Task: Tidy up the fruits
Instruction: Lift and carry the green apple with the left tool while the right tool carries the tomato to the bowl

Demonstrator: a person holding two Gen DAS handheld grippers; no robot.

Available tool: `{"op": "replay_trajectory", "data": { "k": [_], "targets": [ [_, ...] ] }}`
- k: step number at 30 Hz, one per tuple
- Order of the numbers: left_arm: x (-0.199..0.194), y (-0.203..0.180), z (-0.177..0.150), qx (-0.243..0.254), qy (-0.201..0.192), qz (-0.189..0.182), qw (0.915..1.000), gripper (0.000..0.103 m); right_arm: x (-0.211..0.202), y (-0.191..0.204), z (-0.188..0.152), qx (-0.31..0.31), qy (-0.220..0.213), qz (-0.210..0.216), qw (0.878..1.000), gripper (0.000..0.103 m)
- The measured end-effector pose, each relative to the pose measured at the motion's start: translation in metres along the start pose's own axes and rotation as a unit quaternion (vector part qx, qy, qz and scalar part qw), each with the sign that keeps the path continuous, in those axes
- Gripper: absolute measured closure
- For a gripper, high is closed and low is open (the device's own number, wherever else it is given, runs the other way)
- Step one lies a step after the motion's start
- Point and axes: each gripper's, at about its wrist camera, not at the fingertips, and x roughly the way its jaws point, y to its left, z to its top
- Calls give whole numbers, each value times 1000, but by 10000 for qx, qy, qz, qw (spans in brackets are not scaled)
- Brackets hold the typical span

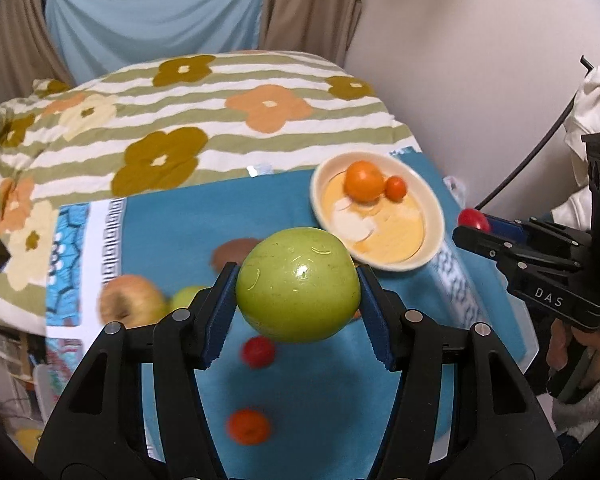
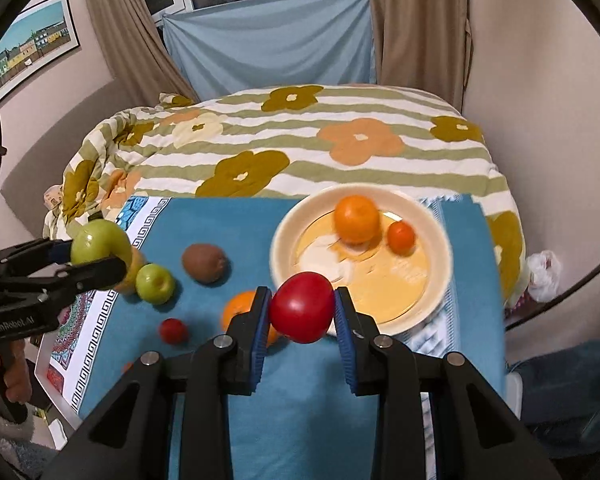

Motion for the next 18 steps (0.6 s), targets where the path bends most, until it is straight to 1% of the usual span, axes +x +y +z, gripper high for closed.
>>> {"op": "replay_trajectory", "data": {
  "k": [9,18],
  "targets": [
    [48,-59,22,-160,76,22,9998,41,9,-63,13,-169,82,182,9997,74],
    [114,-96,31,-177,402,54,9990,41,39,-113,12,-79,355,395,9986,74]
  ]
}}
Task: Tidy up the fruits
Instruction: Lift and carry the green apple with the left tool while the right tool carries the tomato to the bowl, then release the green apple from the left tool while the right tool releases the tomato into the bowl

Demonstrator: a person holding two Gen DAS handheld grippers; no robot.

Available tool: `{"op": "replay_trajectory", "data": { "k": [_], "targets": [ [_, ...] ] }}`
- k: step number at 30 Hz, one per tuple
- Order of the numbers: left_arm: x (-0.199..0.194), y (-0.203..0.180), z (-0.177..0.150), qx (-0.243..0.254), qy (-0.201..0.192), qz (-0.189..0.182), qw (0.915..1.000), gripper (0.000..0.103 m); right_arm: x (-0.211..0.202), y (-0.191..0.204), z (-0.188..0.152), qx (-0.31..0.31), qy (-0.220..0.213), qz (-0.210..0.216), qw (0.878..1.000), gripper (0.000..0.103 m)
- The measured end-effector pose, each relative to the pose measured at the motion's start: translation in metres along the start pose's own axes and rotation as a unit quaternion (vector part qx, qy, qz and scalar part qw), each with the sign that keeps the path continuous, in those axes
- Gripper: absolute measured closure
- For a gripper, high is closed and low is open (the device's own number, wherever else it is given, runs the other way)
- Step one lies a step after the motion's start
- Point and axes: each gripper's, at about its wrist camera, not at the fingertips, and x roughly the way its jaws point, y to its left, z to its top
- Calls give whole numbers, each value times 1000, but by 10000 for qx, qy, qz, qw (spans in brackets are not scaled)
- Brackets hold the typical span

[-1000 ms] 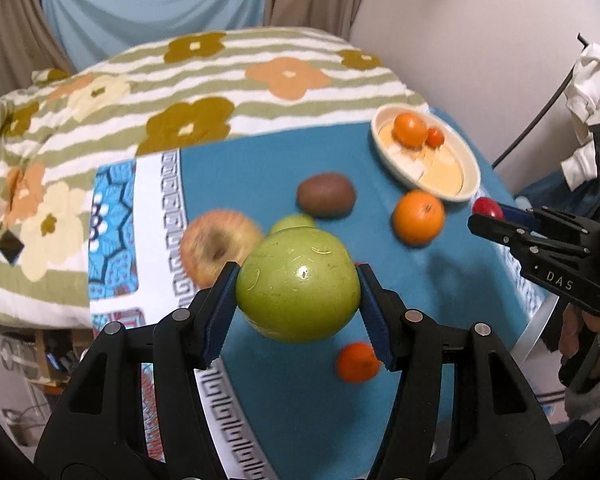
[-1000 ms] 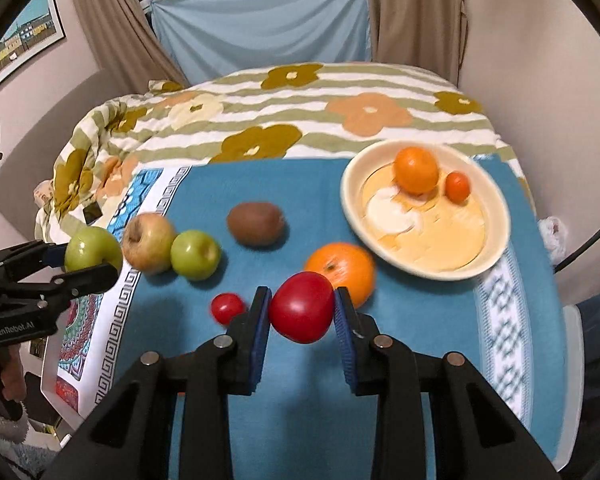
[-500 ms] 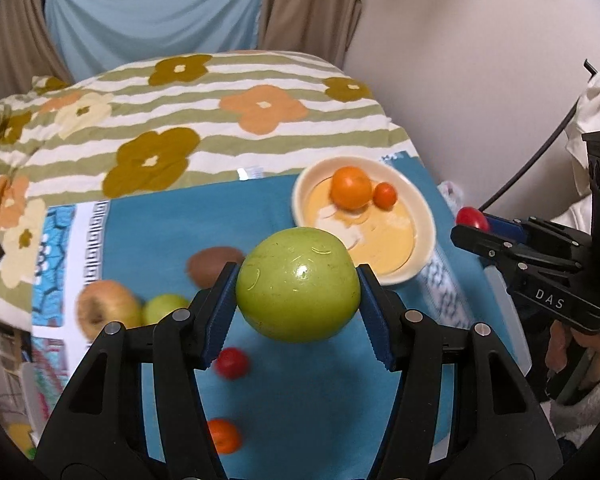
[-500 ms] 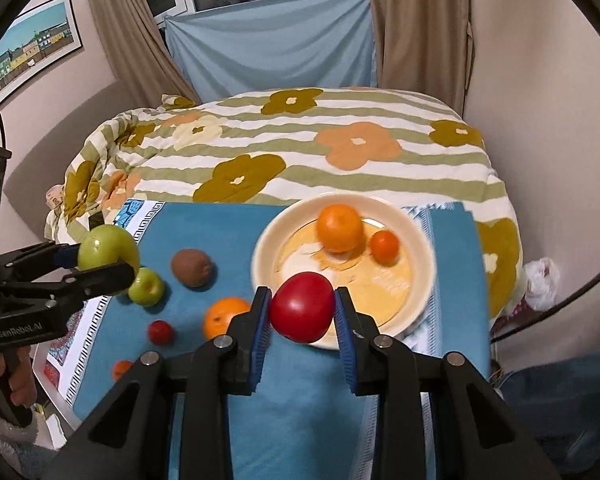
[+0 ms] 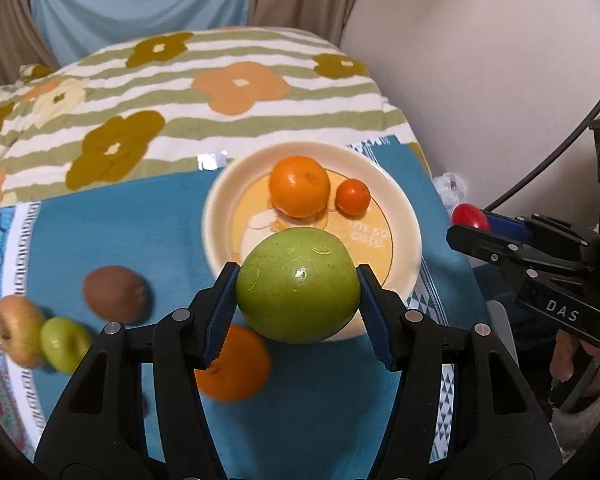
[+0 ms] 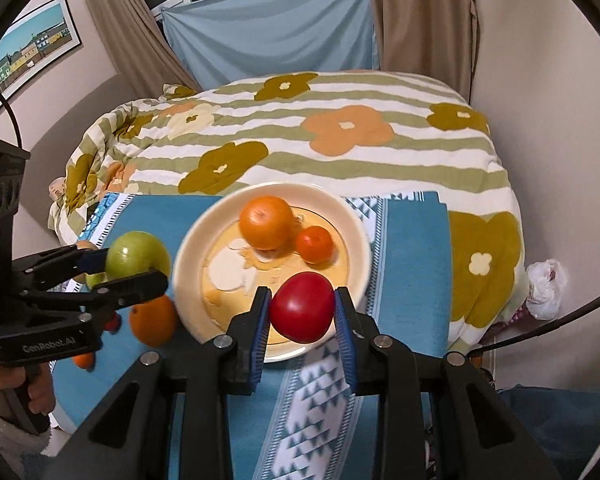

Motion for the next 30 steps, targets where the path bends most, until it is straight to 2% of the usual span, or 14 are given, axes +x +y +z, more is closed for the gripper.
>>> {"op": "replay_trajectory", "data": {
  "k": [7,13,15,16,17,19,30],
  "targets": [
    [47,-19,-1,74,352,10,9994,41,15,-22,-1,-13,135,73,9999,74],
    [61,-29,-2,136,410,109,9990,40,20,-35,-2,44,172,174,9997,74],
    [57,-30,0,136,386,100,9991,24,20,-36,-2,42,173,211,9996,74],
    [52,-29,2,110,318,95,9994,7,21,-37,-1,36,170,227,9996,74],
    [47,-28,3,79,241,84,9996,0,21,-37,0,29,168,251,9995,74],
    [34,-26,4,24,122,91,9999,0,21,-37,2,16,161,283,9995,74],
    [2,6,-8,-398,143,492,9979,0,36,-26,12,-364,278,583,9972,74]
  ]
}}
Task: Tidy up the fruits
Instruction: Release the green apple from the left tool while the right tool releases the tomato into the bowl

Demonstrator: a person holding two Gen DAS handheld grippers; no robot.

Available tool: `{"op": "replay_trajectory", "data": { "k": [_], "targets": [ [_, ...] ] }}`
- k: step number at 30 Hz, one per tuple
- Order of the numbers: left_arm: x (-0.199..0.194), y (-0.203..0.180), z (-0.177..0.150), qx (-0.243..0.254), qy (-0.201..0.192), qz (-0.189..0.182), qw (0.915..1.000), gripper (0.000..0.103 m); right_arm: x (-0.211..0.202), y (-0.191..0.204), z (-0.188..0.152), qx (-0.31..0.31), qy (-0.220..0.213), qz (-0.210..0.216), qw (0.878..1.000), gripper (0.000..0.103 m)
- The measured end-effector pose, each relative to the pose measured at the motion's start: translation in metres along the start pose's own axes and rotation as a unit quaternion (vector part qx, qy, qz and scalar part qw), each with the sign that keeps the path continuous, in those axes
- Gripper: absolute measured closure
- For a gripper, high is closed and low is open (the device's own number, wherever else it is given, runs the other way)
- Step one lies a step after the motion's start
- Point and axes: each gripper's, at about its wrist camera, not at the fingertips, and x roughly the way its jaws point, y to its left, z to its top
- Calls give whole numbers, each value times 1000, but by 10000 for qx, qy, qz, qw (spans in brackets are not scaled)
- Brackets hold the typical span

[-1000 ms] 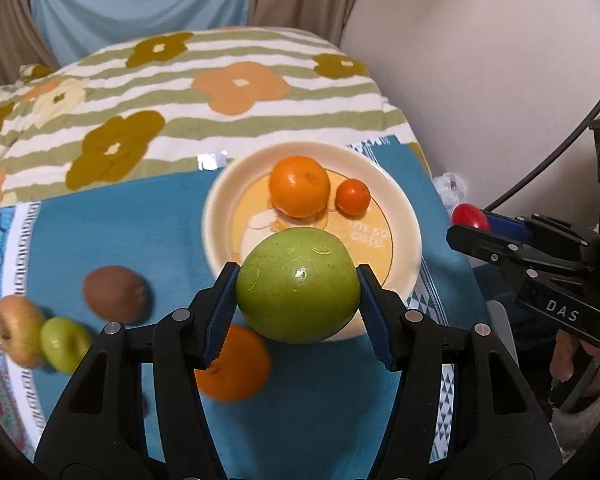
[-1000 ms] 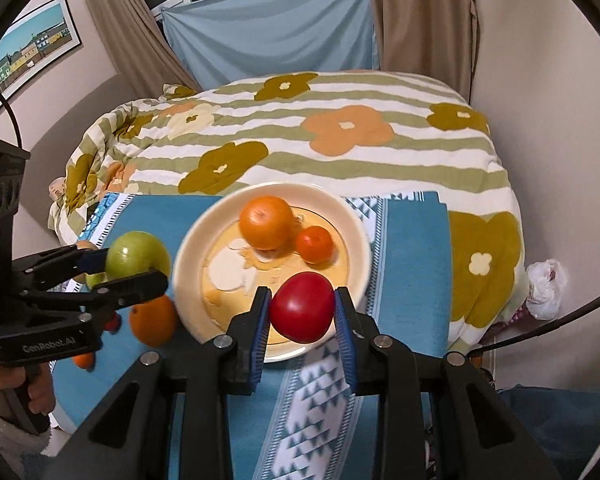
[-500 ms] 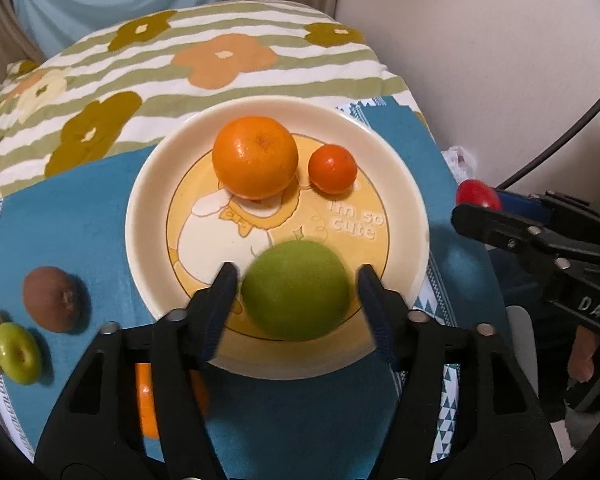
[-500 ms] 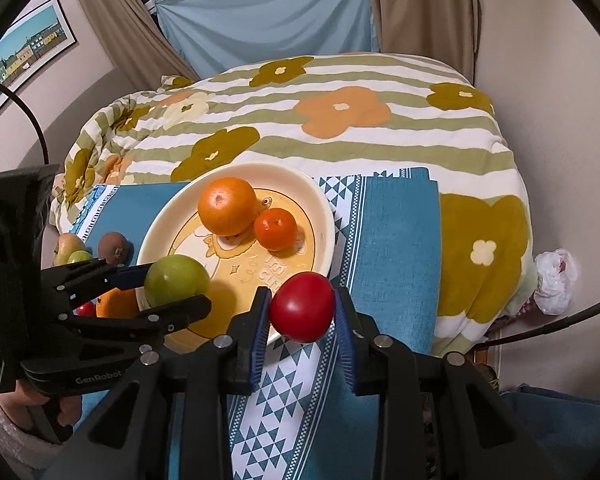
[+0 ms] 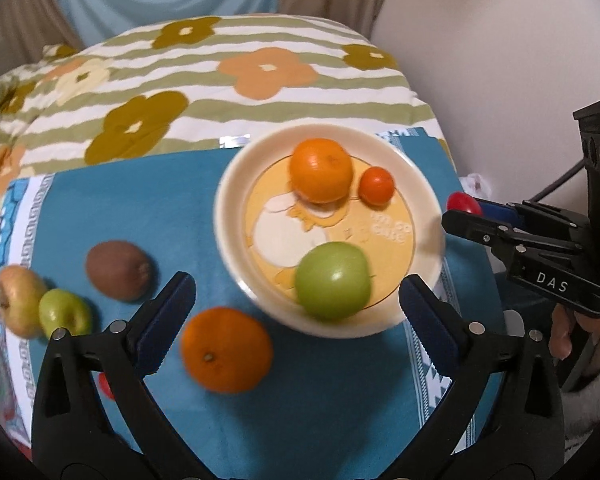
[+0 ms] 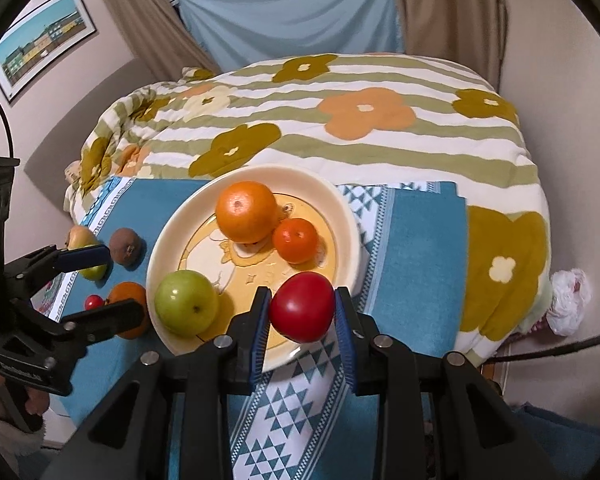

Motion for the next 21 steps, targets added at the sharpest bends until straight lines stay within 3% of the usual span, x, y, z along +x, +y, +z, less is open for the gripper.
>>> {"op": "replay_trajectory", "data": {
  "k": [7,17,19,21],
  "targets": [
    [-12,22,-9,-287,-55,114,9995,0,27,15,-4,-467,217,219,9984,74],
    [-20,38,-24,-420,-29,294,9987,0,32,14,-5,-387,288,337,9983,73],
    [-24,38,-27,-401,-27,328,9987,0,30,14,-7,-392,315,433,9978,51],
    [-28,39,-30,-391,-31,372,9985,0,23,14,-9,-324,195,657,9971,11]
  ]
}}
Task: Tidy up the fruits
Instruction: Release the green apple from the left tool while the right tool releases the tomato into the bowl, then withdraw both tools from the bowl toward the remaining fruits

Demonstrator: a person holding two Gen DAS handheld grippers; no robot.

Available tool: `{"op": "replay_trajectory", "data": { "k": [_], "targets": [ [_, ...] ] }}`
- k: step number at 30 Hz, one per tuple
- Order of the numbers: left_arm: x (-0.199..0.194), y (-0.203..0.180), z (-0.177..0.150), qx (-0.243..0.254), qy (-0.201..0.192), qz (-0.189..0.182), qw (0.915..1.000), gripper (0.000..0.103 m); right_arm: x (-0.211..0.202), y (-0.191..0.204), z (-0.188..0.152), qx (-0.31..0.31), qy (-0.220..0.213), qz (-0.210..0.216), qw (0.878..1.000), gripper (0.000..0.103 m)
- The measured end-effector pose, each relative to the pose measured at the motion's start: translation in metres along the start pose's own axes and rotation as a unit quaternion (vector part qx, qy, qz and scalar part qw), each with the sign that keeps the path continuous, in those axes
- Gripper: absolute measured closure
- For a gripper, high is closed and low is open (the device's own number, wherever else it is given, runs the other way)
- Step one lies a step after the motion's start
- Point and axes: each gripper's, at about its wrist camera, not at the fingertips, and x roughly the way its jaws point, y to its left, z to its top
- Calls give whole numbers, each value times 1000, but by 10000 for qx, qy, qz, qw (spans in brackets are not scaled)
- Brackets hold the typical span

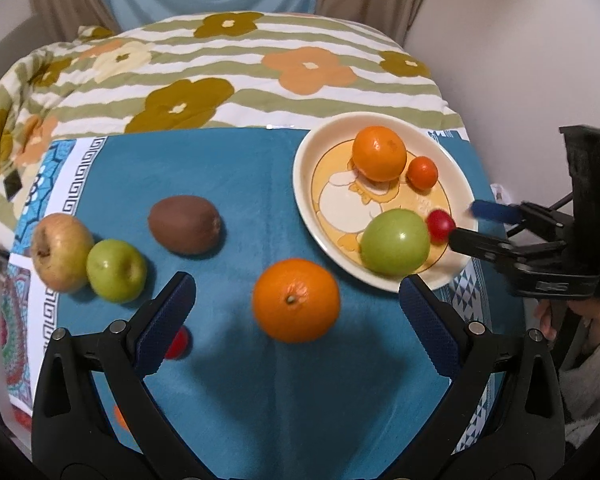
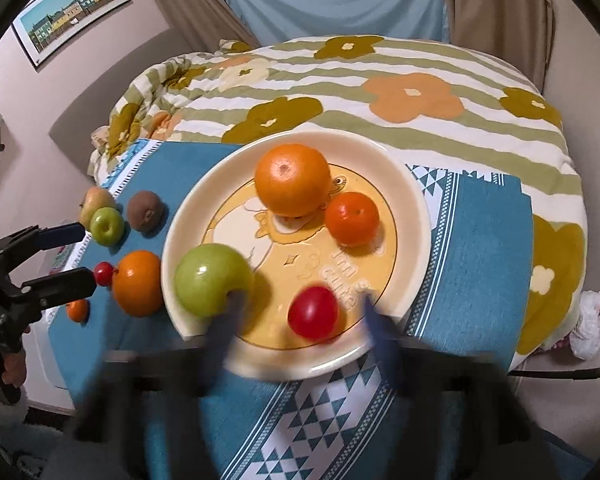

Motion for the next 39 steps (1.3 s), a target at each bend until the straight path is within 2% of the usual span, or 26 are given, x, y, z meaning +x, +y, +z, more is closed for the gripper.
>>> {"op": "replay_trajectory", "data": {
  "k": [2,19,29,34,39],
  "targets": [
    [-4,2,-3,-1,-16,25,10000,0,-3,1,-2,52,-27,-39,10000,1],
    [-60,17,-16,-32,-500,243,9984,0,-39,33,-6,-211,-289,-469,9983,1],
    [-111,50,-41,-30,-747,516,9959,0,-60,78,-11,-349,-424,-726,9958,1],
    [-128,74,-57,24,-719,461,9963,0,-66,105,-17,-123,-486,-823,9953,1],
    [-135,96,-73,128,-684,377,9969,0,-70,133,-27,302,-768,-1116,9903,1]
  ]
}}
